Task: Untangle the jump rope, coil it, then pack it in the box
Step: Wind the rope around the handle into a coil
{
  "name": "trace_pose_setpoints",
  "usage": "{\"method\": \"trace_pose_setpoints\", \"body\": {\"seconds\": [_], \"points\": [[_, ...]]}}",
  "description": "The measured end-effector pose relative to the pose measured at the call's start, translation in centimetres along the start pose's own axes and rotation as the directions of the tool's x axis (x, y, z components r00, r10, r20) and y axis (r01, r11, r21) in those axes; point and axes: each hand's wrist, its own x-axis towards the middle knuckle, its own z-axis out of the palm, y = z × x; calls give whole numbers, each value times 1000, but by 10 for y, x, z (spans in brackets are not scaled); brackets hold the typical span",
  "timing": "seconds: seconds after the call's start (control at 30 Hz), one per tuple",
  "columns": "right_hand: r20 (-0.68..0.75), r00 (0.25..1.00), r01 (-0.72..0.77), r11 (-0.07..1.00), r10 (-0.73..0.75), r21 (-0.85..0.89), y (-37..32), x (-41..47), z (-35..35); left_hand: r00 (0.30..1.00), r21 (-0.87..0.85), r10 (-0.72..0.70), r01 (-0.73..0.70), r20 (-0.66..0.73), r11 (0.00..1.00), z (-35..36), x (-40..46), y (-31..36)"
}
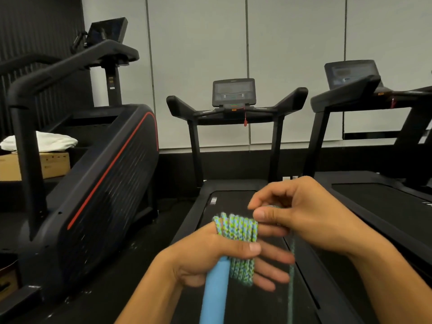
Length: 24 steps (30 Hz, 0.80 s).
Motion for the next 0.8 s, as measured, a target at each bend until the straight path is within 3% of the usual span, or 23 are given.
{"method": "trace_pose_setpoints", "body": {"seconds": [0.1,0.2,0.33,0.53,0.8], "points": [[39,999,0,994,-4,106,4,-1,-3,992,-14,3,-1,125,1000,2,0,-2],[60,997,-67,909,47,411,9,-1,1,968,-84,68,-49,241,995,6,2,-1],[69,983,-178,767,173,616,17,4,18,954,-189,220,-182,205,965,9,9,5],[48,968,-241,859,246,451,26,8,20,930,-420,366,-339,-16,842,1,16,4],[232,929,-342,910,289,234,12,2,6,881,-342,417,-471,-223,813,-8,10,10]]}}
